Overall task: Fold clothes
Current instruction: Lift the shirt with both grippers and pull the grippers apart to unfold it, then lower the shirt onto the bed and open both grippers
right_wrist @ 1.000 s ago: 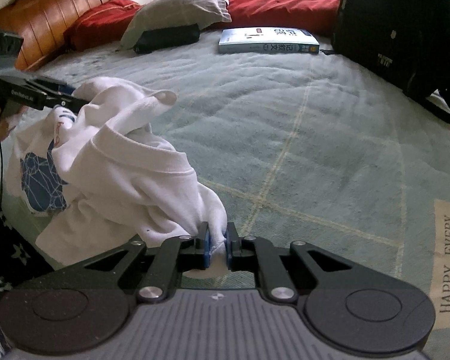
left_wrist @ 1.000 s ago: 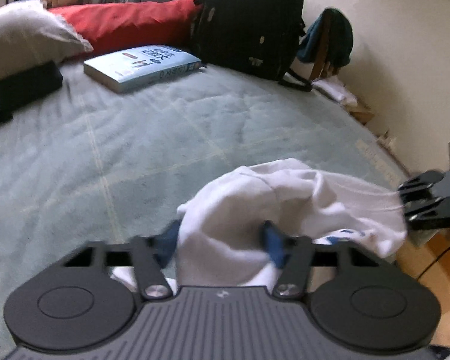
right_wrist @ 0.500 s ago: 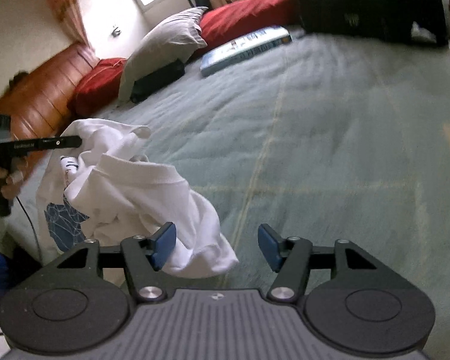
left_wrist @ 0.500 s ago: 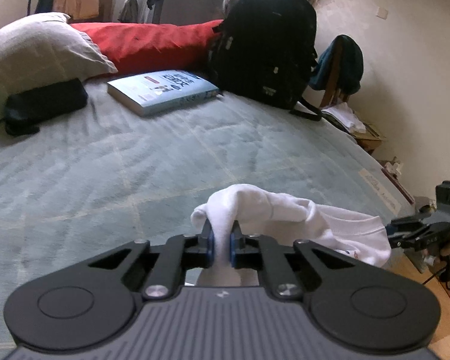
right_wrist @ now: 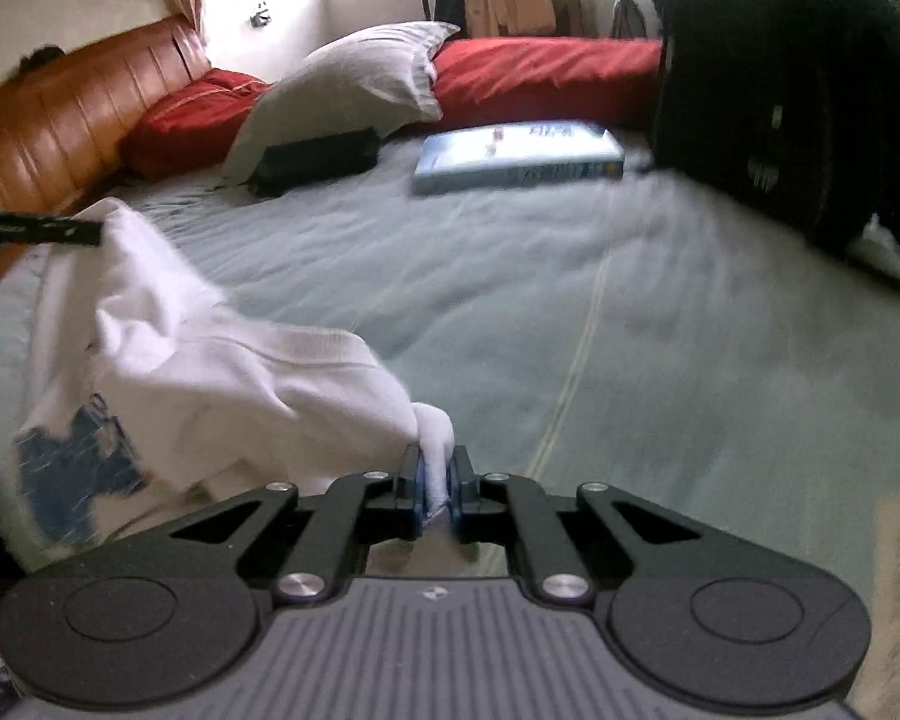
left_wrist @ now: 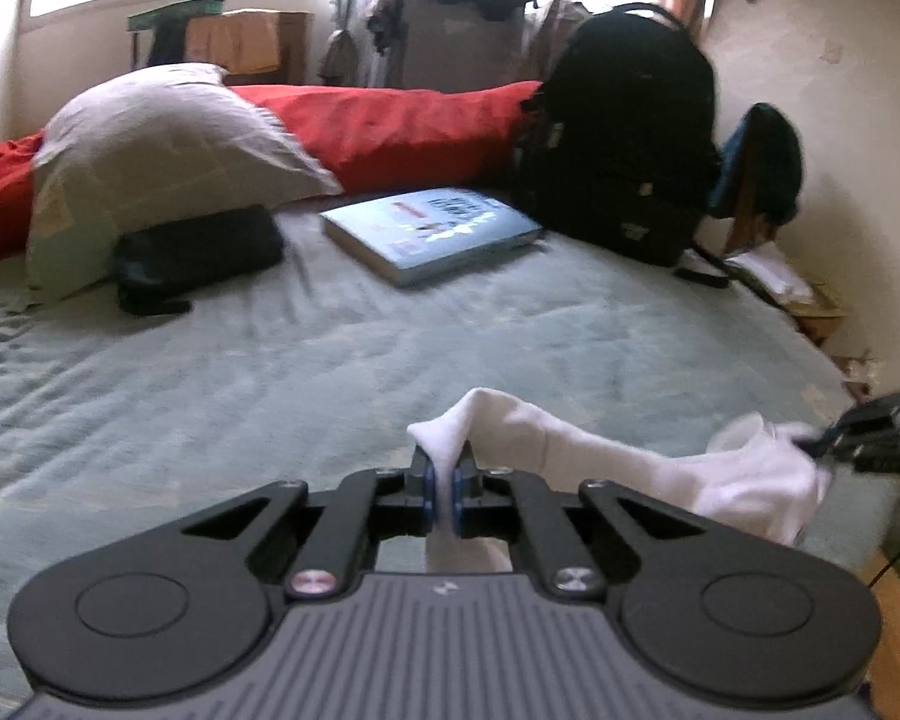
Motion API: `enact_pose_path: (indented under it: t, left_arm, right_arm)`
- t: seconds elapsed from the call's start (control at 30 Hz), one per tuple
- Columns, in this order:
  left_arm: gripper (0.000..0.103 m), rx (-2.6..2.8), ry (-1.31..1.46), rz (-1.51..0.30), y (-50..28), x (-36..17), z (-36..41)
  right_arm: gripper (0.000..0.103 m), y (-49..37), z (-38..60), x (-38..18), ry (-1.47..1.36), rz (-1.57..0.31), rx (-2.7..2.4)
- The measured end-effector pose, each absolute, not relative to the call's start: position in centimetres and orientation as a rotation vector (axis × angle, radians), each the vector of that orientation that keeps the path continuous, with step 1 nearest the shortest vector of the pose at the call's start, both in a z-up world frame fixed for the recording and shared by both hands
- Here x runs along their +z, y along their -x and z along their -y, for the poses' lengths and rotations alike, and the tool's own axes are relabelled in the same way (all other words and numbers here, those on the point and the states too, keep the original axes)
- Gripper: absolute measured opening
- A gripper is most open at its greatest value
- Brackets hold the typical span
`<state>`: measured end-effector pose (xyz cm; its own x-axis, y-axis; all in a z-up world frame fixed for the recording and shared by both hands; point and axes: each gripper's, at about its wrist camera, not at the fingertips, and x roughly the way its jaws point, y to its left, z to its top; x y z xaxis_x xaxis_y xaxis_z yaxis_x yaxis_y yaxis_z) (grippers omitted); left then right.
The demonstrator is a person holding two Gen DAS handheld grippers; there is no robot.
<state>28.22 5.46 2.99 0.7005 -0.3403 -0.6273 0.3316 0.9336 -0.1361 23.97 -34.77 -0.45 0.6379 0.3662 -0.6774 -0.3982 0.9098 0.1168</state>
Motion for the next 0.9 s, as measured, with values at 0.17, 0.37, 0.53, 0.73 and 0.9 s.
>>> enact_pose_path:
  t: [0.17,0.37,0.53,0.73,0.9]
  left_arm:
    - [0.004,-0.309,0.009,-0.709,-30.8,2.5,-6.9]
    - [0.004,-0.252,0.009,-0.696,-34.4,2.2,-8.2]
    - [0.004,-0.205,0.003,-0.723,-38.3,1.0,-9.0]
    - [0.004,-0.154,0.011,-0.770,-43.4,-1.4,-10.0]
    - [0.007,-0.134,0.000,-0.812,-45.8,-4.2,-9.9]
  right_arm:
    - [0.010,-28.4,33.1,1.3,0.118,-0.739,0.373]
    - [0.010,-34.2,30.6,2.1,0.159,-0.724,0.338]
    - [0.009,-39.8,29.2,1.6,0.151,-0.737,0.298]
    - [0.009,-46.1,28.0,0.4,0.119,-0.757,0.257]
    - [0.010,-48.8,27.3,-1.5,0.088,-0.795,0.256]
